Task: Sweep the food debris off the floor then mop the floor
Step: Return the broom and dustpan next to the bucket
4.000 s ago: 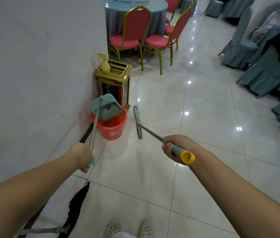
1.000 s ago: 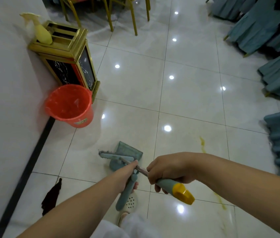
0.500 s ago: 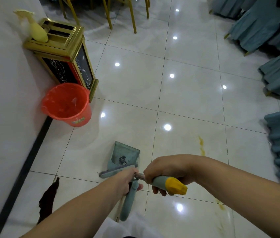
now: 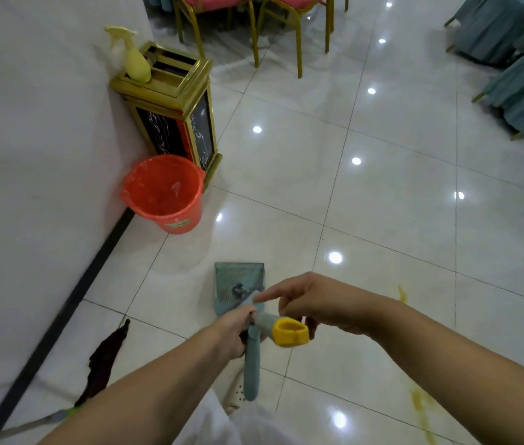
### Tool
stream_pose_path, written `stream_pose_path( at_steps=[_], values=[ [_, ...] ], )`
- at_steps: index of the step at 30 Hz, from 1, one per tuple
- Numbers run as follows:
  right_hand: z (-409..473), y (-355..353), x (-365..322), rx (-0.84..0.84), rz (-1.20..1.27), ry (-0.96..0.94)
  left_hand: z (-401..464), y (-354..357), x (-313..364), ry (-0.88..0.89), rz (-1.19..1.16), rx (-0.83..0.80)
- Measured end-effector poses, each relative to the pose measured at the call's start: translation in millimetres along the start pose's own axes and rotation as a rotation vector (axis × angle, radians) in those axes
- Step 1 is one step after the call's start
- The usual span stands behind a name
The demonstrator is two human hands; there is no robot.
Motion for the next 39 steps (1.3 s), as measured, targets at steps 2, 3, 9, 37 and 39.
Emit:
stream_pose_path(
  at_steps=[2,3,9,37,39],
  values=[
    [8.8,-0.4,-10.2,-0.016,-0.068,-0.056,-5.3,4.3,17.5,0.036,-0.028,-0.027],
    [13.8,-2.7,-14.8,-0.005,-0.103,-0.079,-6.5,5.2,26.6,0.048,-0.041,-0.021],
    [48.6,-25.6,-43.0,0.17,-0.185,-0.159,-6.0,8.1,86.1,0.092,-0.107,-0.049],
    [195.3,-213.3,-173.4,0.693,-0.033,-0.133,40.1,34.3,325.6,0.27,0.073,0.029],
    [196.3,-220.2,-172.1,0.694,-0.033,-0.117,34.2,41.5,328.1,0.318,0.147,0.049]
  ],
)
Point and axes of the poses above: each hand's wrist, its own z-axis towards the middle knuckle, its own y-axis out of the palm, x = y × z, the point moved 1 cm from there along z, towards the middle knuckle, and after that the axes turned 6 degrees about -x, right-handed, at the moved point
